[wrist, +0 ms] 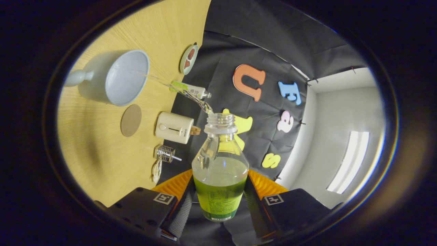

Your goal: Take the bottle from table, then pour the juice into the cup, finally place the bottle on the coaster

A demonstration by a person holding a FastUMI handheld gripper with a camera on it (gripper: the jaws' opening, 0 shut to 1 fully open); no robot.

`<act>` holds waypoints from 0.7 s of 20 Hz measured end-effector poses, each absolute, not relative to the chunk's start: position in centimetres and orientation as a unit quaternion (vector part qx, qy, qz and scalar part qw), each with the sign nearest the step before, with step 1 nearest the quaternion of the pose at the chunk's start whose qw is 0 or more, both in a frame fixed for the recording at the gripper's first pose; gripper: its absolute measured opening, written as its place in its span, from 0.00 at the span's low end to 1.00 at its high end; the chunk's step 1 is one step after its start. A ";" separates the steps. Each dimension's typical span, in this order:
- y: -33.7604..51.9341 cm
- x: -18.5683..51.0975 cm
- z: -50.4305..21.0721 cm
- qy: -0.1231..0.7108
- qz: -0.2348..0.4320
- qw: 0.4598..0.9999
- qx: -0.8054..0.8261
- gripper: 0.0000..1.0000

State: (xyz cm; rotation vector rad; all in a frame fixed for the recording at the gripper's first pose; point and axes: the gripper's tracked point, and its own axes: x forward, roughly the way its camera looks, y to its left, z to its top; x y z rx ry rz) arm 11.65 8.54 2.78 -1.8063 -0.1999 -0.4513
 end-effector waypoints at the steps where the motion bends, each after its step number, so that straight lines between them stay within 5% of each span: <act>1: 8.6 11.6 2.7 -0.086 -0.195 0.591 -0.778 0.81; 14: 9.3 11.6 3.0 -0.093 -0.196 0.553 -0.804 0.80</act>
